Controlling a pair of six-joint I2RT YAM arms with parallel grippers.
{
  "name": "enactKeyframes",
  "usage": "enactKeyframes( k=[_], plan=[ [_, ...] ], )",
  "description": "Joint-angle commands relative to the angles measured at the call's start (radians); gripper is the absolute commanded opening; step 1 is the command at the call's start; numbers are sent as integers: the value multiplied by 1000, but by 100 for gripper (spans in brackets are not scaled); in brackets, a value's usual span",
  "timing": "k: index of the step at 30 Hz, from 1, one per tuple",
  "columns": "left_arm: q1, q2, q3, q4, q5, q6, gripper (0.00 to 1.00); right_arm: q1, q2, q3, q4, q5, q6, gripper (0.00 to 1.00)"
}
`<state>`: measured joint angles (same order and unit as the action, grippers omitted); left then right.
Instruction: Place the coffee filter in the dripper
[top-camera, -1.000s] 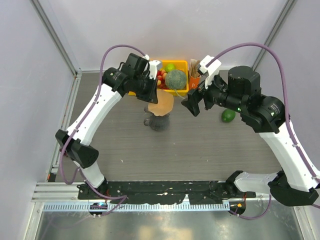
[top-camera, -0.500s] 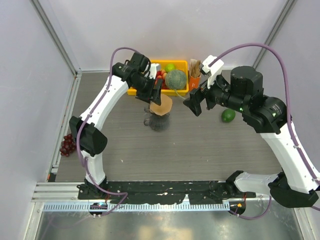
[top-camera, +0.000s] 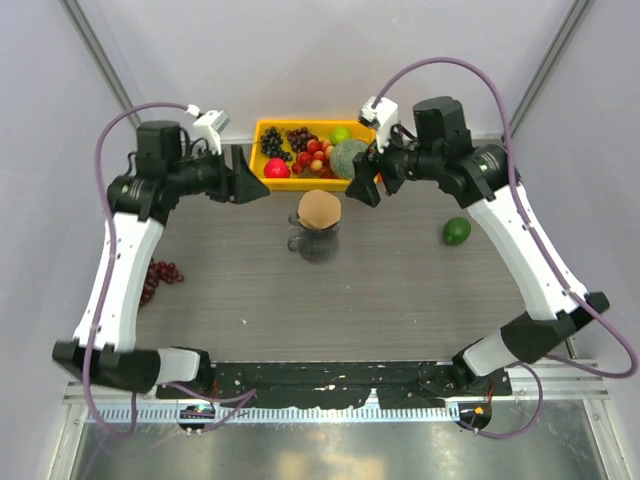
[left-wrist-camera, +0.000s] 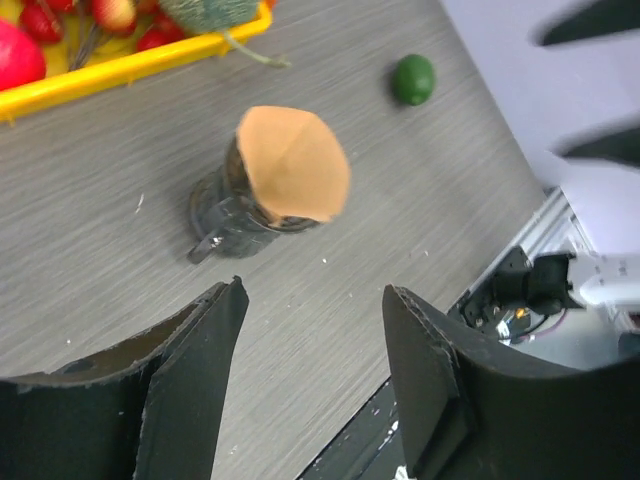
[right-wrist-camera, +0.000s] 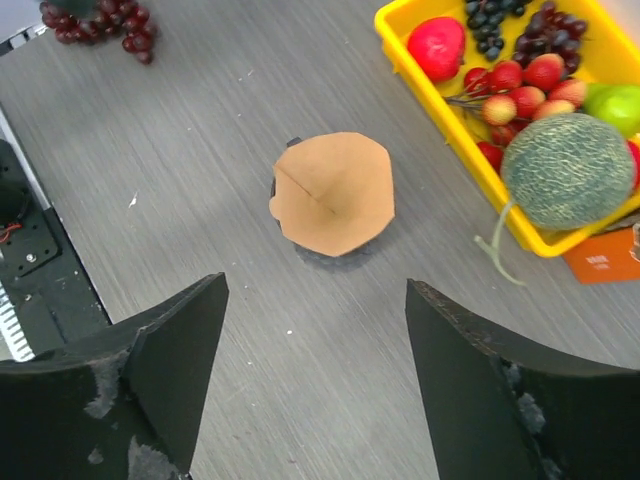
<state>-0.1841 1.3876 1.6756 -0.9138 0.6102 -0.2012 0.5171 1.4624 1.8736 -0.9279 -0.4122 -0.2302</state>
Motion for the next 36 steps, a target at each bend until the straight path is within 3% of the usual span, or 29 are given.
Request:
enactKeyframes(
  k=[1,6,10,13,16,20,29,36],
  plan=[
    [20,-148,-187,234,207,-15,61,30,84,65,43,-88,-6,71],
    [18,-171,-286,276,278,-84,40,61,202,53,98,-103,26,54],
    [-3,-115,-369,484,344,-252,28,63,283,82,133,-117,63,44],
    [-50,-13,-323,484,317,-264,19,66,338,123,124,-53,55,37],
    [-87,72,-269,466,252,-267,14,92,371,147,109,28,34,22],
    [-98,157,-222,429,188,-267,8,136,378,96,113,136,9,9],
    [-98,286,-214,363,163,-262,4,159,386,12,129,208,15,5],
    [-94,278,-252,404,206,-300,7,172,394,-8,136,216,6,5]
  ],
)
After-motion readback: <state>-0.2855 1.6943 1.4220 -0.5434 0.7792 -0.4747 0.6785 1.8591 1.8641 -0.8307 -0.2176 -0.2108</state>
